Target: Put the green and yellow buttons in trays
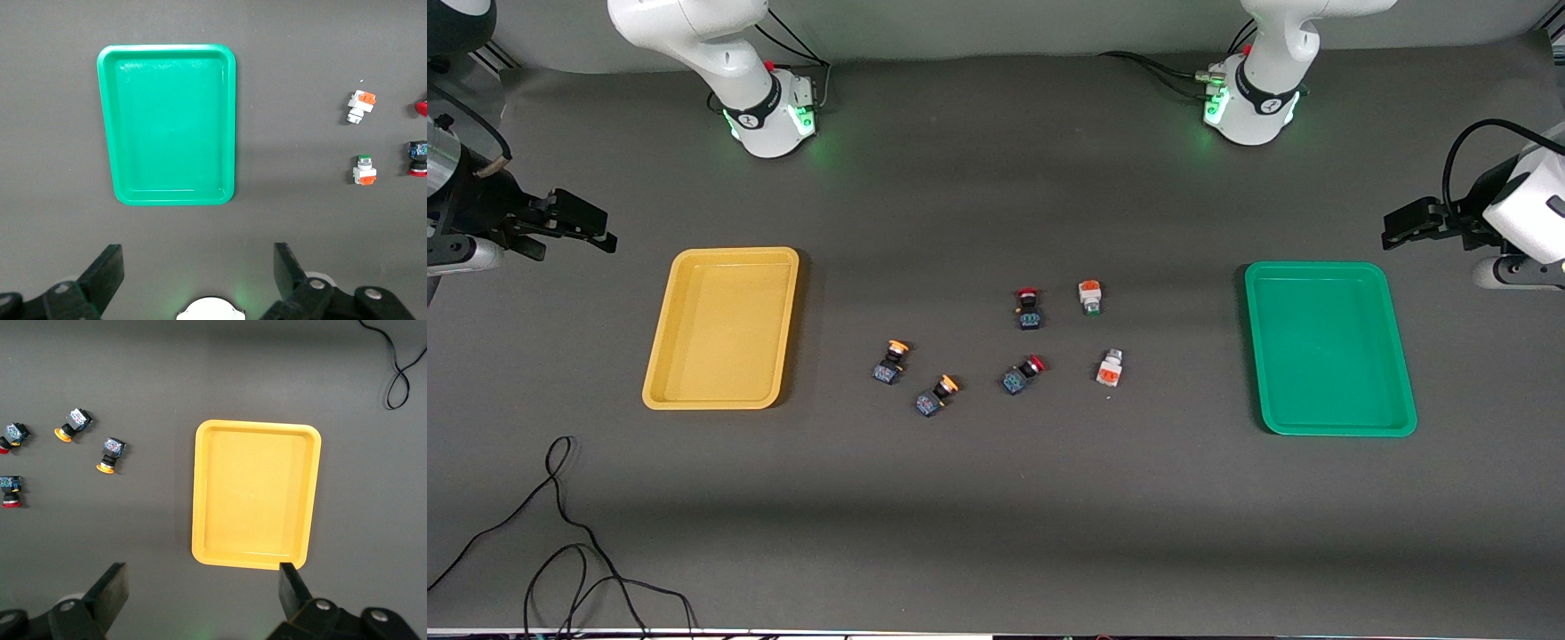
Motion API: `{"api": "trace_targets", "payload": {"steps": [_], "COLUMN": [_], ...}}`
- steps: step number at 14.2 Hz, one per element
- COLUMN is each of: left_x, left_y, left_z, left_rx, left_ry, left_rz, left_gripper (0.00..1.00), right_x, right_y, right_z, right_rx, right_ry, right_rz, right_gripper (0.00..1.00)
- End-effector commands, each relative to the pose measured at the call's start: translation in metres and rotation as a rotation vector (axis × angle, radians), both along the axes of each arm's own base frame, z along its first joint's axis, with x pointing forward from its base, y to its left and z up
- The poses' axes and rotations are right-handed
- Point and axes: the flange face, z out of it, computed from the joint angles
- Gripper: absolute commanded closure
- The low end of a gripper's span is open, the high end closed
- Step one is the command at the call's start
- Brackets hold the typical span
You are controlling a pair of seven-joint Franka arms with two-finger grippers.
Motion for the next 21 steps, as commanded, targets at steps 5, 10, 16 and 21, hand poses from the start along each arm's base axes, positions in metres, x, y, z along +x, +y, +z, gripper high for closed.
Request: {"api": "trace_targets", "payload": {"steps": [5,10,16,21], "left_x": [-0.002,-0.021,-0.058,-0.114], "left_y": [-0.002,-0.046,-0.194,-0.3], "left_z": [-0.006,-0.043,-0.098,-0.125], "left_rx": [0.015,0.009,-0.01,-0.016], "left_ry": [0.014,0.004,-0.033,-0.077], "left_rz": [-0.016,-0.027,0.015,0.05], "left_gripper": [0.0,0.0,0.0,0.0], "right_x": [0.006,0.024,0.036,0.047], "right_y": [0.035,0.121,0.242,0.265], "right_z": [-0.044,-0.105,-0.235,-0.338], "right_rx": [-0.002,0.027,-0.08,-0.108], "right_ry": [0.124,0.201,0.196,0.145], "right_rz": [0.036,-0.061,-0.191,-0.301], "right_gripper": [0.0,0.0,0.0,0.0]}}
